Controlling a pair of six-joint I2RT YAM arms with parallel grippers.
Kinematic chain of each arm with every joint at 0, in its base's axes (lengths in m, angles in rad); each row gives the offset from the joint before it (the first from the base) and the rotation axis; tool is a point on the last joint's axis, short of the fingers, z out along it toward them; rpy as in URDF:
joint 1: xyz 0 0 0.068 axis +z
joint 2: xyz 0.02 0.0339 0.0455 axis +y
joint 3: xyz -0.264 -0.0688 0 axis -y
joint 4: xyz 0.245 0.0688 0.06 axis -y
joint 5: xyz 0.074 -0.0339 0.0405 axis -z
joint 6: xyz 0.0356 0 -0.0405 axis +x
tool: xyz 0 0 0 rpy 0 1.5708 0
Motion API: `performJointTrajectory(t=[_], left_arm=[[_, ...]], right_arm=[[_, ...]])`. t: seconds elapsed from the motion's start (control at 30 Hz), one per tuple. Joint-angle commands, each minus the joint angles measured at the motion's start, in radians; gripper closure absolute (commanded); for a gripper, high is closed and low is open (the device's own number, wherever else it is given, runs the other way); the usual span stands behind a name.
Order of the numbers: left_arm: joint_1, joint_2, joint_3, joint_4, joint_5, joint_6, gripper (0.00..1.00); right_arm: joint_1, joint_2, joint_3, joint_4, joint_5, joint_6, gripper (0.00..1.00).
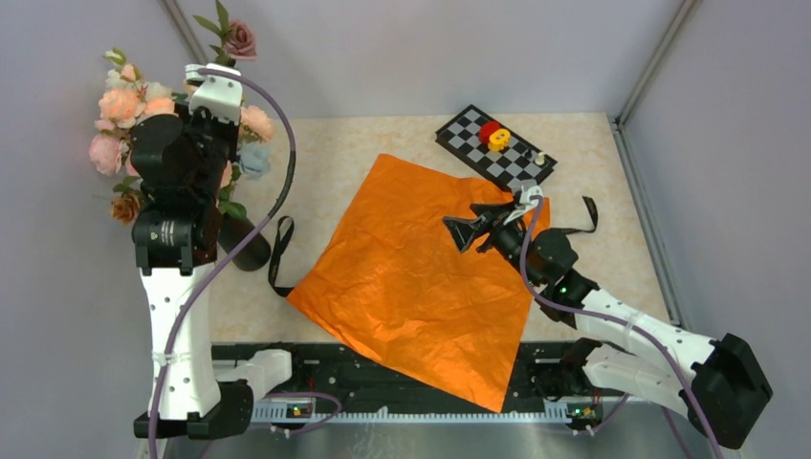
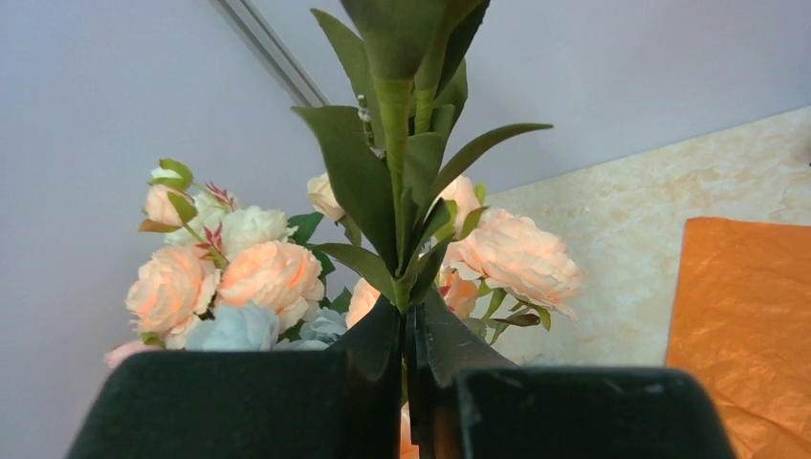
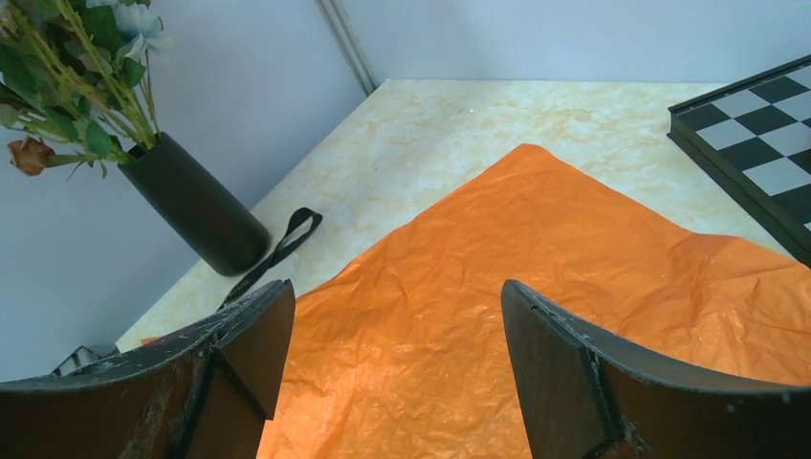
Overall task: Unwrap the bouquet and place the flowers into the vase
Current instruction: Insert the fake flower into the vase.
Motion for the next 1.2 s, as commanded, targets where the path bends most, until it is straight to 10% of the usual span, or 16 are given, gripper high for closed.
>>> performJointTrajectory(t=[0.0, 0.87, 1.17], left_arm=[[0.005, 0.003, 0.083, -0.001, 0.016, -0.014, 1.00], [0.004, -0.182, -0.103, 0.114, 0.026, 0.096, 1.00], [0.003, -0.031, -0.045, 0.167, 0.086, 0.100, 1.00]], right_arm=[[-0.011, 0.004, 0.038, 0.028, -0.015, 0.008, 0.20], [-0.011, 0.007, 0.038, 0.020, -0.029, 0.003, 0.20], [-0.011, 0.030, 0.048, 0.031, -0.045, 0.005, 0.20]])
